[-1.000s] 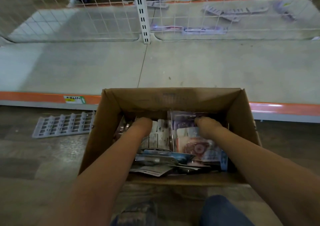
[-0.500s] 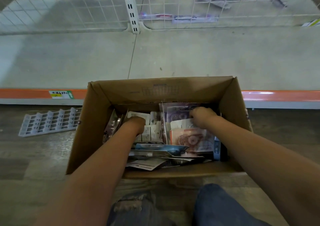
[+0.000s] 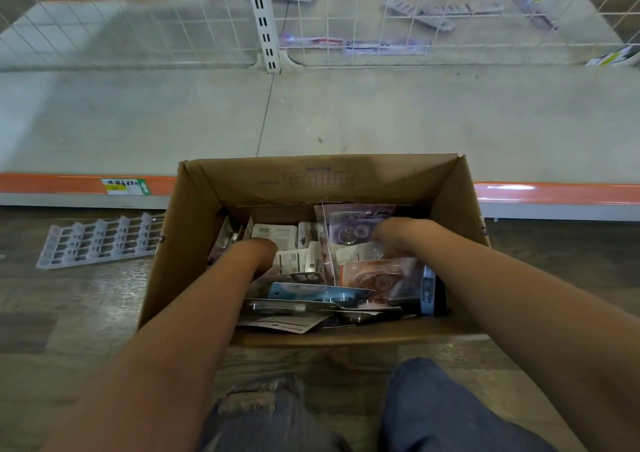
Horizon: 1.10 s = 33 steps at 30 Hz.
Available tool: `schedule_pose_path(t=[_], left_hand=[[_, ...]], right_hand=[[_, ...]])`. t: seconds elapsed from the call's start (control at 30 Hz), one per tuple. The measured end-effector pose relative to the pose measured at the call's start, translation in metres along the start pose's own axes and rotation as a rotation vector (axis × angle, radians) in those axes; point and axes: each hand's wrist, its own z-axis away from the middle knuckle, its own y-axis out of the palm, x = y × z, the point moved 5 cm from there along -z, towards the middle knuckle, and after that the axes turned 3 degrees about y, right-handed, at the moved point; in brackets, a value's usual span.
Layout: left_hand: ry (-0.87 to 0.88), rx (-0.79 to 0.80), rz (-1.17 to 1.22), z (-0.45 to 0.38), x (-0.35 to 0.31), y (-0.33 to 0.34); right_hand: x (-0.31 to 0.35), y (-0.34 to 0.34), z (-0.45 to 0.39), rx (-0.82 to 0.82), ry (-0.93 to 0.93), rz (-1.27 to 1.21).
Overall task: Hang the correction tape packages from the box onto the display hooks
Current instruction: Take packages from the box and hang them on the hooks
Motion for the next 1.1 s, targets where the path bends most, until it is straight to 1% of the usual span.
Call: schedule_pose_path(t=[0.13,0.3,0.43,0.53,0.6,0.67,0.73,0.83,1.0,1.1], left_hand=[[0.017,0.066,0.048,0.006,0.007,0.002],[0.036,0.031,0.085,0.012,0.008,-0.007],[0.087,0.016,0.127,0.021,0.004,-0.028],[0.106,-0.066,0.294,0.037,0.005,-0.05],[0.113,-0.115,0.45,0.046,0.01,-0.064],[0.122,-0.103,0.67,0.056,0.014,-0.072],[0.132,-0.093,0.823,0.061,0.017,-0.075],[0.151,-0.048,0.993,0.062,0.011,-0.067],[0.144,0.057,1.114,0.051,-0.007,-0.039],[0.216,0.194,1.375,0.054,-0.015,-0.032]], right_hand=[[0.003,-0.005,0.009,-0.079,-0.017,-0.034],[-0.009,-0.024,0.019,-0.221,0.017,-0.188],[-0.014,-0.031,0.024,-0.261,0.034,-0.247],[-0.013,-0.034,0.028,-0.278,0.034,-0.239],[-0.013,-0.037,0.03,-0.292,0.036,-0.256],[-0.013,-0.042,0.034,-0.302,0.042,-0.278],[-0.015,-0.046,0.038,-0.315,0.042,-0.315],[-0.017,-0.047,0.042,-0.322,0.041,-0.379],[-0.015,-0.034,0.041,-0.303,0.033,-0.44],[-0.016,-0.03,0.041,-0.308,0.035,-0.479]])
